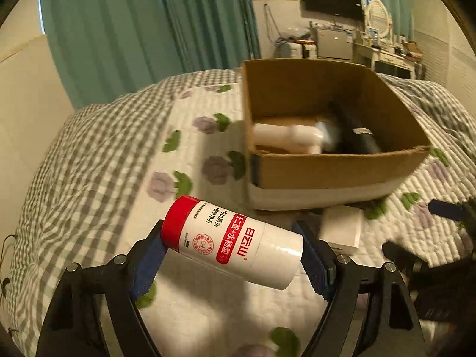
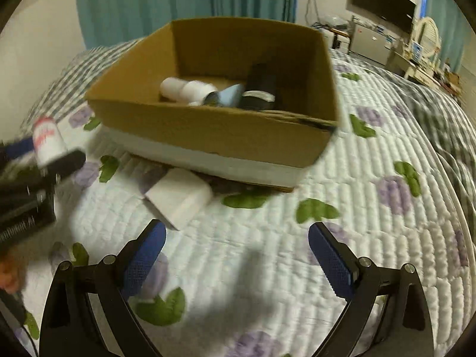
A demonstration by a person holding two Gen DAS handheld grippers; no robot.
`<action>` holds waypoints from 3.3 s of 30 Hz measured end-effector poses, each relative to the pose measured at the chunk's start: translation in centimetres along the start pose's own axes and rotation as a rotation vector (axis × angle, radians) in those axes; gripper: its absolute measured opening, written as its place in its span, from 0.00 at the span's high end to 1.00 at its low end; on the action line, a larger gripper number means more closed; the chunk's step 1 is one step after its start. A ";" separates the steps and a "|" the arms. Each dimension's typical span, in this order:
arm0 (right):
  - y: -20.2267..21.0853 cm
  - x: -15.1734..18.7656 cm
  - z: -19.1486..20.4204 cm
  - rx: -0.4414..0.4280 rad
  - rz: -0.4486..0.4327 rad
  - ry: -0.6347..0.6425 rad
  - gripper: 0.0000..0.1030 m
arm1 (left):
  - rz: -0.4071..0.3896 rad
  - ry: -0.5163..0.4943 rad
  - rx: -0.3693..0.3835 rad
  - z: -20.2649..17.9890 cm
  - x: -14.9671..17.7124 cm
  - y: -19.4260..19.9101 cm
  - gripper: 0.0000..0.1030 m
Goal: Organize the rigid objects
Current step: 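Grasp the red-capped white bottle with the left gripper while the right grasps the white square pad, then carry the bottle and white pad into the box and release both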
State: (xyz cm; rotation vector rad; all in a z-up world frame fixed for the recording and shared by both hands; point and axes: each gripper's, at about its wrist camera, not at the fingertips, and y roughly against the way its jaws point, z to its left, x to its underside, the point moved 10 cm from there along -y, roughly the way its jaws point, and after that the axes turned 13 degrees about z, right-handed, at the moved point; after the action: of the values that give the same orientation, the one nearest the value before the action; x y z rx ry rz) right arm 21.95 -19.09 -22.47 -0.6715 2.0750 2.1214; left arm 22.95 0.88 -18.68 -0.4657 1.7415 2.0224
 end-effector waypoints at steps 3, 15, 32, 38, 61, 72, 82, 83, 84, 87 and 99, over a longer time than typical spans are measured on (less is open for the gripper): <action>-1.1 -0.3 1.7 0.020 0.015 0.035 0.06 | 0.021 0.023 0.005 1.0 0.4 -1.1 0.19; -4.4 -2.1 4.5 -0.007 0.042 0.030 0.08 | 0.068 0.107 0.066 2.9 0.9 -2.6 0.19; -5.9 -3.4 5.6 -0.054 0.053 0.025 0.31 | 0.064 0.106 0.088 2.6 1.2 -2.2 0.19; -3.6 -1.9 3.8 -0.072 0.046 0.037 0.31 | 0.076 0.088 0.082 1.6 1.8 -1.7 0.19; 17.0 -7.0 -0.8 -0.088 -0.277 0.100 0.31 | -0.153 0.000 0.125 -1.1 -8.5 12.5 0.19; 20.4 -14.9 -2.7 -0.057 -0.372 0.103 0.31 | -0.157 0.011 0.155 -1.8 -16.6 9.4 0.19; 10.1 -18.3 -6.0 -0.095 -0.242 0.016 0.31 | -0.090 -0.075 0.162 -5.3 -15.7 0.1 0.19; 9.0 -18.3 -6.2 -0.098 -0.231 0.016 0.31 | -0.082 -0.080 0.162 -5.6 -15.5 -0.8 0.19; 8.2 -18.3 -6.3 -0.099 -0.226 0.015 0.31 | -0.075 -0.086 0.165 -5.8 -15.3 -1.6 0.19; 6.1 -18.3 -6.4 -0.102 -0.212 0.022 0.31 | -0.064 -0.108 0.162 -6.4 -15.0 -3.1 0.19; 5.2 -18.5 -6.2 -0.144 -0.236 0.014 0.31 | -0.181 -0.120 0.177 -6.6 -15.5 -1.1 0.06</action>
State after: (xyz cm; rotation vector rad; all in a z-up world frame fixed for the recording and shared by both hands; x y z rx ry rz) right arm 38.12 -21.16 -10.60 -0.9013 1.7599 2.1485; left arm 36.62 -7.05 -12.66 -0.4196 1.7212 1.7188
